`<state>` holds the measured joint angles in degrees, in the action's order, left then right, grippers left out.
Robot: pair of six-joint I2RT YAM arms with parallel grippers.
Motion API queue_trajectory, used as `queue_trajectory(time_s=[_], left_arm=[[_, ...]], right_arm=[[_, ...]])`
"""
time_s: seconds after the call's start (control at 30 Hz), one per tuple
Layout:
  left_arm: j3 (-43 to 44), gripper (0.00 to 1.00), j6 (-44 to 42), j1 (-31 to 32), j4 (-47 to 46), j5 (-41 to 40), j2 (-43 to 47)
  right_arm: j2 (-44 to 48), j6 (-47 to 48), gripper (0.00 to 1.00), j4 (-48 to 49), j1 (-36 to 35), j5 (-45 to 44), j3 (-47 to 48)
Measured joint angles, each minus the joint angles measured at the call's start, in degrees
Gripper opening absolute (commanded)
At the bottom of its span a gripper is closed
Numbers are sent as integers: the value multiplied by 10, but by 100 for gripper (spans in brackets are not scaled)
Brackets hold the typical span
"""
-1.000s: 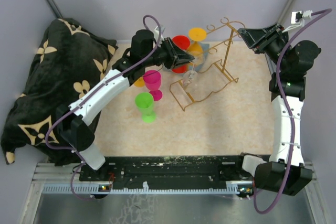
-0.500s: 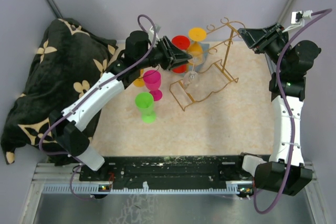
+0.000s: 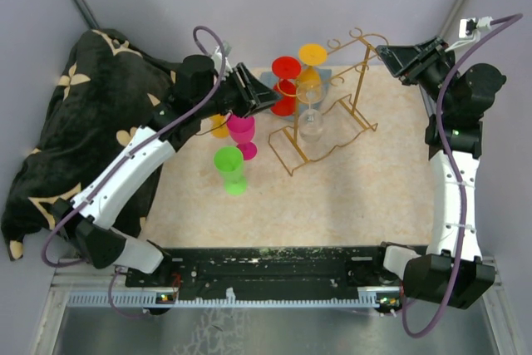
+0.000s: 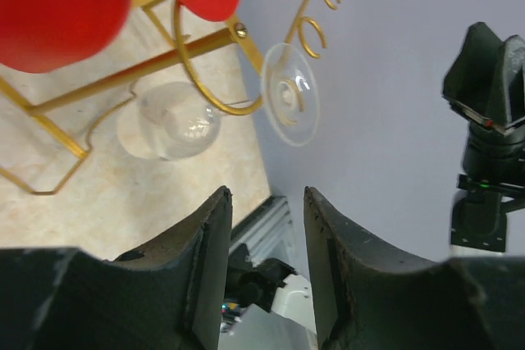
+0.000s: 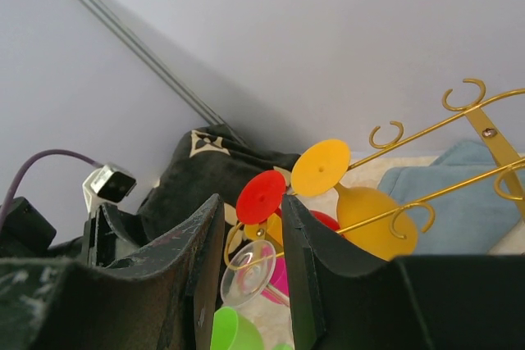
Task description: Place the wine glass upside down on the wine glass rack
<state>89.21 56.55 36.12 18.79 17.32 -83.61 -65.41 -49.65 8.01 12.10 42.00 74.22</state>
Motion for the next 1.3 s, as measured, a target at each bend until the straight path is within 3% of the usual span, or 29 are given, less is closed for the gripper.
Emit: queue_trajectory(time_s=[0.33, 0.5, 0.7, 0.93, 1.3], left_arm=[[25, 48, -172, -82, 126, -127, 37], [123, 48, -281, -123, 175, -182, -48], [208, 48, -370, -128, 224, -238, -186], [270, 48, -425, -128, 280, -269, -301], [272, 46, -451, -128, 293, -296, -313]], right_arm=[[-1, 0, 35, 2, -2, 0, -3], [-4, 0, 35, 3, -7, 0, -3], [-10, 1, 35, 1, -11, 0, -3], [-10, 3, 35, -2, -11, -1, -3], [-10, 6, 34, -4, -11, -1, -3]])
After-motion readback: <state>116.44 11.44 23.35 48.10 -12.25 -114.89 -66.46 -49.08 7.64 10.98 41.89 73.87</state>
